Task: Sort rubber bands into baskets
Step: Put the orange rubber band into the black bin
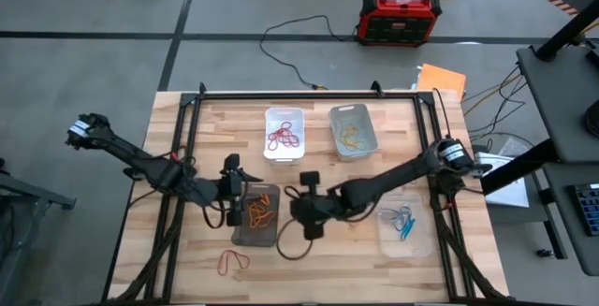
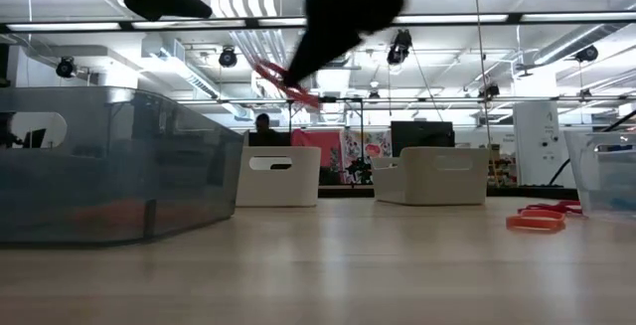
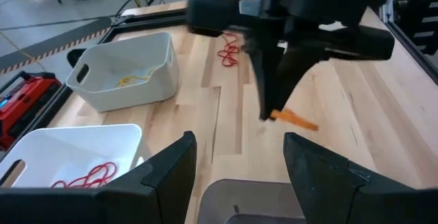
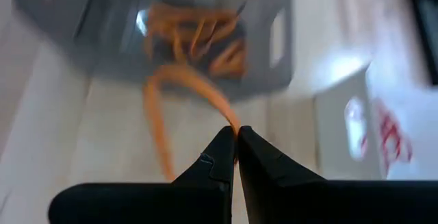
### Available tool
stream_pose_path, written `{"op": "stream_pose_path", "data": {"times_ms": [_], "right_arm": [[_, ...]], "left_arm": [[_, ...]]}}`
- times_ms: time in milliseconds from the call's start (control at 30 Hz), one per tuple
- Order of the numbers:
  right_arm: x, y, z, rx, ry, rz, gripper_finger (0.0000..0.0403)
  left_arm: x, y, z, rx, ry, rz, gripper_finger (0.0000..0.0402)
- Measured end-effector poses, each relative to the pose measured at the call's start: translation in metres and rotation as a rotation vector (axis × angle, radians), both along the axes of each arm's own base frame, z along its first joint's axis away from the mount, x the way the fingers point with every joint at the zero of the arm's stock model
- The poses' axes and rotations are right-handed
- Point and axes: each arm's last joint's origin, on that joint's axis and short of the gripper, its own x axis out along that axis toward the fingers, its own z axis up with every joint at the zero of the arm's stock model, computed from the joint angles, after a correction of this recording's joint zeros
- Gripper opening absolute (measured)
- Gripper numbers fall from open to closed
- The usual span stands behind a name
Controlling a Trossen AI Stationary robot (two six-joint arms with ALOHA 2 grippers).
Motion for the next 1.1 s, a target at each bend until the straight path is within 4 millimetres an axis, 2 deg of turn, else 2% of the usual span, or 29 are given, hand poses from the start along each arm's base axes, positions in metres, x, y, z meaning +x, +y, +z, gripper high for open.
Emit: {"op": "stream_pose_path", "data": {"times_ms": [267,567,800,1100], "right_arm": [[0.025,-0.014,0.014,0.015,-0.226,0.104,0.0009],[0.049,-0.016,-0.011,0.007,-0.330,0.122,0.0009],[0.060,-0.020,-0.032,0.019,-0.348,0.097,0.0009],[0.064,-0.031,-0.033,0.074,-0.364,0.016,0.0036]], "left_arm": [[-0.013,0.010,0.014,0.020,-0.075,0.099,0.0203],[-0.030,0.018,0.028,-0.004,-0.133,0.113,0.0203],[-0.031,0.016,0.027,0.001,-0.119,0.101,0.0203],[-0.030,0.015,0.025,-0.021,-0.108,0.085,0.0203]]}}
